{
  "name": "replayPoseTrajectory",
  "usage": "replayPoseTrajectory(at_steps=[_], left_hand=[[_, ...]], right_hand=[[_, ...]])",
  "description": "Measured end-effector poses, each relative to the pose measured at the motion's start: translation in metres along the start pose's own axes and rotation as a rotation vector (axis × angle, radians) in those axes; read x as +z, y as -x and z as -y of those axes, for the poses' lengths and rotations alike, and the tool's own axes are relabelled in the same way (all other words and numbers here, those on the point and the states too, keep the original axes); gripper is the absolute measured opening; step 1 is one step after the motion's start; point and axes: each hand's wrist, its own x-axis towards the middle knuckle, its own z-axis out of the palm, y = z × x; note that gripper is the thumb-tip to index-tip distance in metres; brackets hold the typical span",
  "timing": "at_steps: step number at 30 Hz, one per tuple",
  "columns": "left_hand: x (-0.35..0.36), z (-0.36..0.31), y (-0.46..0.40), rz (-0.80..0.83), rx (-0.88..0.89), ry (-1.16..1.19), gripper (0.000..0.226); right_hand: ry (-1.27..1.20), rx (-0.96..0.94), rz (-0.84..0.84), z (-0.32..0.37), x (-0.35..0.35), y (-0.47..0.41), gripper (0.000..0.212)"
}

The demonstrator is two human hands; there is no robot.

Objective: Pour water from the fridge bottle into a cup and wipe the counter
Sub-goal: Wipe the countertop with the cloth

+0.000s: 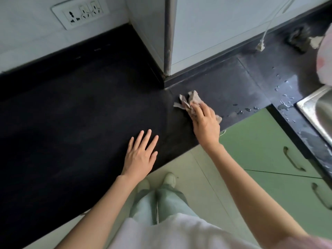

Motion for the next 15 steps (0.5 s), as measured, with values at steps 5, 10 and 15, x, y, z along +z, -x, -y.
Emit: replayPoseTrajectory(at_steps=[5,10,15], left_hand=[[-0.002,-0.001,0.002,-0.004,-0.002,0.011,0.054],[-0.006,0.001,0.0,0.025,0.006,-0.009,0.053],[-0.015,-0.001,-0.004,0.106,0.009,-0.004,0.054]], right_hand=[[-0.024,0.066,0.028,0.029,-0.006,0.069,0.046],[-0.118,0.022,0.12,0.063,-0.005,0.054,0.041],[-0.204,0.226,0.017,0.069,-0.027,0.035,0.036]])
